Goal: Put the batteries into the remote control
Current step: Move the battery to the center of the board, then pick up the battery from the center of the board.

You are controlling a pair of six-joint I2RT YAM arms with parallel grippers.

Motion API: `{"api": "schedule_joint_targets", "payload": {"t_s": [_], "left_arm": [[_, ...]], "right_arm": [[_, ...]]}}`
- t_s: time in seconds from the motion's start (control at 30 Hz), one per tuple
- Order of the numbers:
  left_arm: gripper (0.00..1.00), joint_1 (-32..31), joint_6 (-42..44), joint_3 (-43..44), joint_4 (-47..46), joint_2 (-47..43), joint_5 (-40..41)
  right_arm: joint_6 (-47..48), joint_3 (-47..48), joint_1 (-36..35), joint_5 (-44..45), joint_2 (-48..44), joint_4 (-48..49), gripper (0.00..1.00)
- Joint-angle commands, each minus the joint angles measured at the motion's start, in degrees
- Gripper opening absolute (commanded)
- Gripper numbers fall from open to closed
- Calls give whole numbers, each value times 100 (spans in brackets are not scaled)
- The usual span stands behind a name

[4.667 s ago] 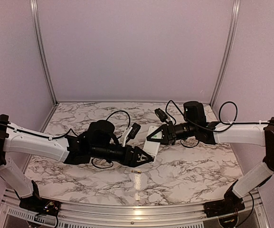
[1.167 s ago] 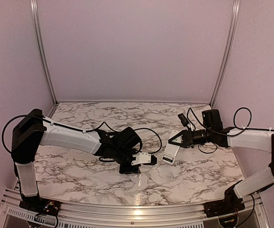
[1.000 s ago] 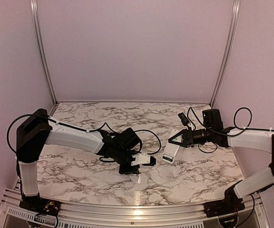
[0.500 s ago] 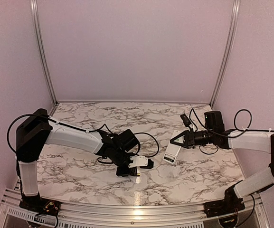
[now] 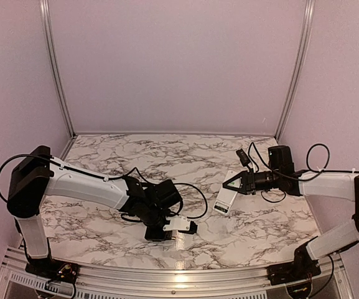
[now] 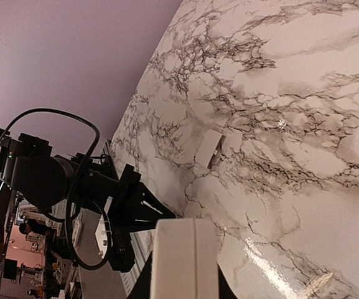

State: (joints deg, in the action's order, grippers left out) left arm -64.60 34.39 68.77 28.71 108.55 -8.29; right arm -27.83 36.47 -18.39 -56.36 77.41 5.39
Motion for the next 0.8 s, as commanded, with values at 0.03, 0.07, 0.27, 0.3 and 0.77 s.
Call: {"api": "schedule_joint_targets", "payload": {"t_s": [0.03,0.07,0.27,0.3,0.77], "left_arm": [[9,-60,-155,241,706,260,338],[9,-61,-167,286,770,300,337],[13,-70,-152,386,918,474,531],[14,-82,-152,393,923,500,552],[2,-196,-9,-94,-115,-516,191]], "right_arm": [[-44,31,37,-95,36,192,0],[-41,31,37,-95,32,191,0],[-36,31,38,-95,42,183,0],[-38,24,33,-95,44,182,0],[-82,-15,33,-125,66,282,0]]}}
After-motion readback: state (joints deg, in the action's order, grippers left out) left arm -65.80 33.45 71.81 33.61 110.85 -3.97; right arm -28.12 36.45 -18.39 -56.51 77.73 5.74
